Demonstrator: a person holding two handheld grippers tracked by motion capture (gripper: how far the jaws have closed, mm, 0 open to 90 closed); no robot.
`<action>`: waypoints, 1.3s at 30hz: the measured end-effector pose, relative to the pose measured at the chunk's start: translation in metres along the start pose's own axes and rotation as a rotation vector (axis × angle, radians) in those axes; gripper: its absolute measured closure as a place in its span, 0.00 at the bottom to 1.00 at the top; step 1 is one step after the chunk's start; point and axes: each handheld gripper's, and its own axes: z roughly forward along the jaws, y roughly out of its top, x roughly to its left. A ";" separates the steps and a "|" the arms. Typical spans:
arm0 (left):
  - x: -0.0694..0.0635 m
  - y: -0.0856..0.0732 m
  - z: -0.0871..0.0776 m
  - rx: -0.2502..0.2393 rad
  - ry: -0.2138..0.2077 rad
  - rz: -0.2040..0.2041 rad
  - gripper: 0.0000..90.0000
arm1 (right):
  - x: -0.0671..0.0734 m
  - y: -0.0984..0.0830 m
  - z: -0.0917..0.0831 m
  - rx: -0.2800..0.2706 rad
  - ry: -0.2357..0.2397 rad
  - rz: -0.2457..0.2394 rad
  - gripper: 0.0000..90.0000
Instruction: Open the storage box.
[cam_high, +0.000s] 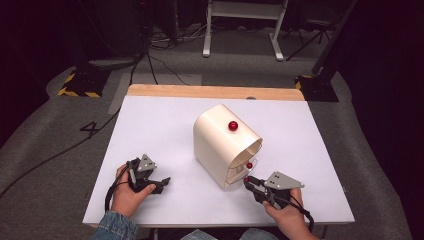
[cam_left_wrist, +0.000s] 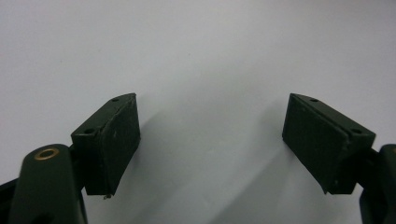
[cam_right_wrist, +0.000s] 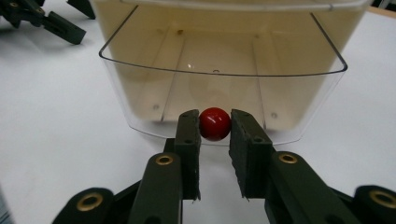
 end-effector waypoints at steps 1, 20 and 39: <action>0.000 0.000 0.000 0.001 -0.001 -0.001 0.21 | 0.000 -0.001 -0.004 0.002 0.006 0.009 0.82; 0.000 0.000 0.000 0.003 -0.005 -0.006 0.21 | 0.003 -0.046 -0.077 0.039 0.028 0.054 0.86; 0.000 0.000 0.000 0.004 -0.007 -0.006 0.21 | -0.007 -0.002 -0.084 -0.057 0.037 0.046 0.58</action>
